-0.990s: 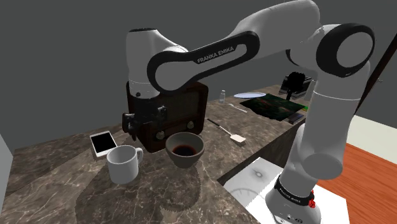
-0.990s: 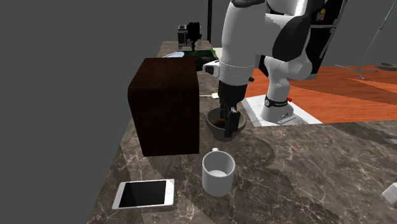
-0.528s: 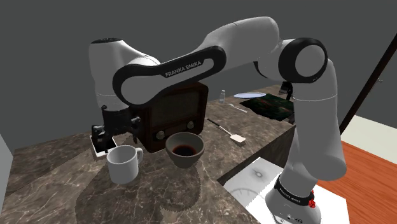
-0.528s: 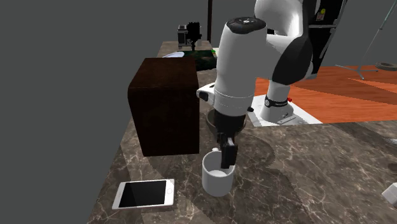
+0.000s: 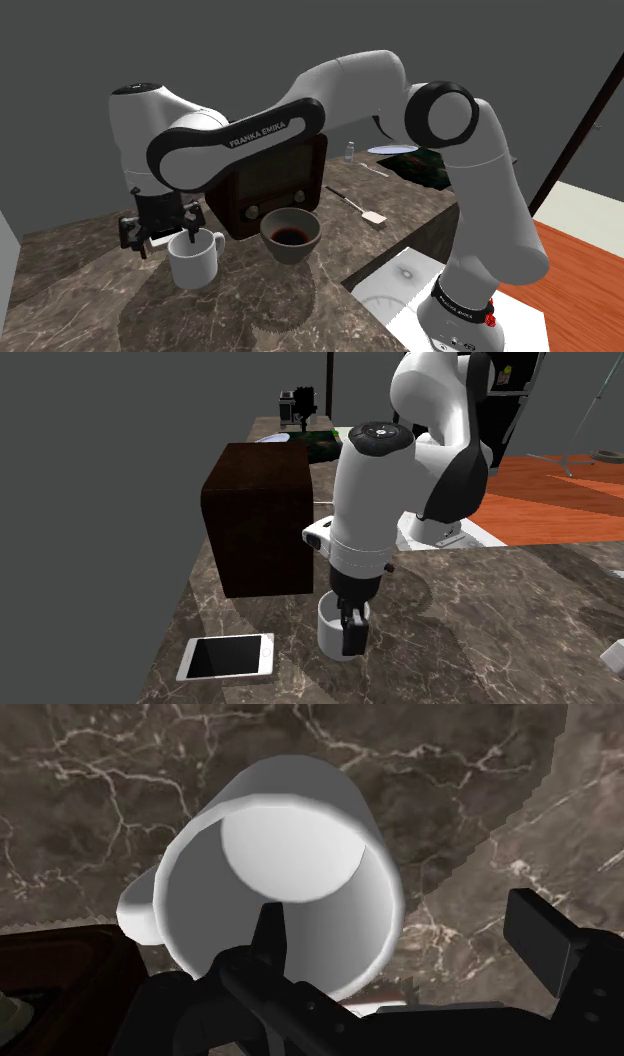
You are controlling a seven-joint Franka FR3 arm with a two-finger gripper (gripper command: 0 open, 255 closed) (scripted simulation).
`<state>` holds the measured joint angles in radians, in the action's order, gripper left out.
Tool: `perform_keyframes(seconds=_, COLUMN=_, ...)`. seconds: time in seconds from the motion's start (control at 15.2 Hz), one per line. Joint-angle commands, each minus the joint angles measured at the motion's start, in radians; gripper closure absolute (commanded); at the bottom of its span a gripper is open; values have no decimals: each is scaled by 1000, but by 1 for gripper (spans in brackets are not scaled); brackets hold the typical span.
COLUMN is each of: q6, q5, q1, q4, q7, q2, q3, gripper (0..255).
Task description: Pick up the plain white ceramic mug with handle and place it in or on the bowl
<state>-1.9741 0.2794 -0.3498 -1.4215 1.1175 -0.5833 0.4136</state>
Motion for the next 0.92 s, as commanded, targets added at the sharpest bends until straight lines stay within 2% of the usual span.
perform_keyframes(seconds=0.0, q6=-21, q5=5, q1=-1, q4=-11, q7=4, q2=-10, q3=-3, gripper=0)
perform_keyframes(seconds=0.59, q6=-37, q5=8, q1=-1, q4=-21, q7=6, q2=-17, q3=-5, gripper=0)
perform_keyframes(seconds=0.66, q6=-37, q5=8, q1=-1, q4=-21, q7=6, q2=-17, q3=-5, gripper=255)
perform_keyframes(seconds=0.86, q6=-37, q5=8, q1=-1, q4=-21, q7=6, q2=-17, q3=-5, gripper=255)
